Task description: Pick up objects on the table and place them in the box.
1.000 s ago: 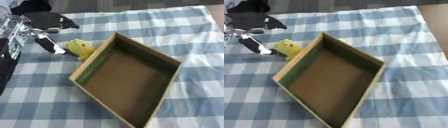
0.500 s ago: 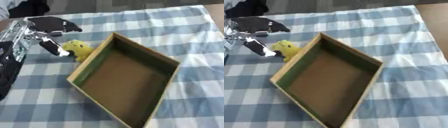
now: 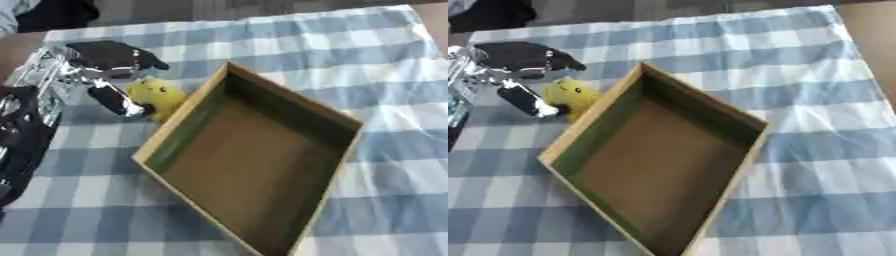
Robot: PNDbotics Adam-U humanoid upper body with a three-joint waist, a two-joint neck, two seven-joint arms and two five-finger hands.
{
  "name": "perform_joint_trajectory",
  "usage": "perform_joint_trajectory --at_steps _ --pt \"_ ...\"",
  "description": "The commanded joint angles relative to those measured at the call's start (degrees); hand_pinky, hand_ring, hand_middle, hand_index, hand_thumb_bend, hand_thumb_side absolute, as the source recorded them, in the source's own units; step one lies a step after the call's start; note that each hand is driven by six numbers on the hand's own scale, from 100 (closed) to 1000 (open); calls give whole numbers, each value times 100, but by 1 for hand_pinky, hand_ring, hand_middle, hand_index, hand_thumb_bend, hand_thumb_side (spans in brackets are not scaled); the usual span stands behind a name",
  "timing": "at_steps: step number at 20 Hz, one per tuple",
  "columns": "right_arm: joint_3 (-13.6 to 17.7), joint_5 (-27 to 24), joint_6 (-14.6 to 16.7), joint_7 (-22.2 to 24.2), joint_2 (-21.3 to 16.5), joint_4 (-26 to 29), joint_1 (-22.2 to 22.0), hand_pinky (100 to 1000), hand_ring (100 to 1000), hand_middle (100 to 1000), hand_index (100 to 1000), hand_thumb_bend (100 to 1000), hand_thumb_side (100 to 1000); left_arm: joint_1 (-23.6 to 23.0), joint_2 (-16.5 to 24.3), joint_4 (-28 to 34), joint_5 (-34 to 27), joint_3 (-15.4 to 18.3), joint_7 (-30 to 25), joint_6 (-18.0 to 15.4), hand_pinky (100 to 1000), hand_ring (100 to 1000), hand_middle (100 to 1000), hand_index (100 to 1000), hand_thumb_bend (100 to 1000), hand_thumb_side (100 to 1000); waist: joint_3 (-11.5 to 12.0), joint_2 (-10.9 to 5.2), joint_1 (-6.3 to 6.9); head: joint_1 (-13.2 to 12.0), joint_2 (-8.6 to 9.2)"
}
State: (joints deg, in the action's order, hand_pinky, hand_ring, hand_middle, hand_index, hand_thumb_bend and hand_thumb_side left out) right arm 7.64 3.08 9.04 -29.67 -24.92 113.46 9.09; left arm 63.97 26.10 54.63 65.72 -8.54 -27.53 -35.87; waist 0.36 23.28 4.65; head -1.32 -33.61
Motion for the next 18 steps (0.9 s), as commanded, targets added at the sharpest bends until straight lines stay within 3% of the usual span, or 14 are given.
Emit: perform_joint_trajectory --at_steps 1,7,12,18 --pt "2 -9 11 29 -47 114 48 676 513 389 695 100 507 72 73 8 136 68 -280 -240 881 902 862 1000 316 525 -16 -106 -14 -24 55" --pt "1 -27 6 27 -27 114 53 677 513 389 695 100 505 51 47 -94 272 52 -299 -278 868 888 831 1000 211 447 -34 -88 -5 -45 40" --pt "8 -47 -6 29 -14 114 47 678 514 389 696 100 503 23 38 -103 252 15 -293 -367 839 861 800 928 101 372 -47 -93 0 -52 33" --pt "17 -81 -15 26 4 114 43 678 514 389 696 100 500 12 18 -46 54 11 -104 -422 758 805 705 802 100 316 -63 -106 -4 -59 27"
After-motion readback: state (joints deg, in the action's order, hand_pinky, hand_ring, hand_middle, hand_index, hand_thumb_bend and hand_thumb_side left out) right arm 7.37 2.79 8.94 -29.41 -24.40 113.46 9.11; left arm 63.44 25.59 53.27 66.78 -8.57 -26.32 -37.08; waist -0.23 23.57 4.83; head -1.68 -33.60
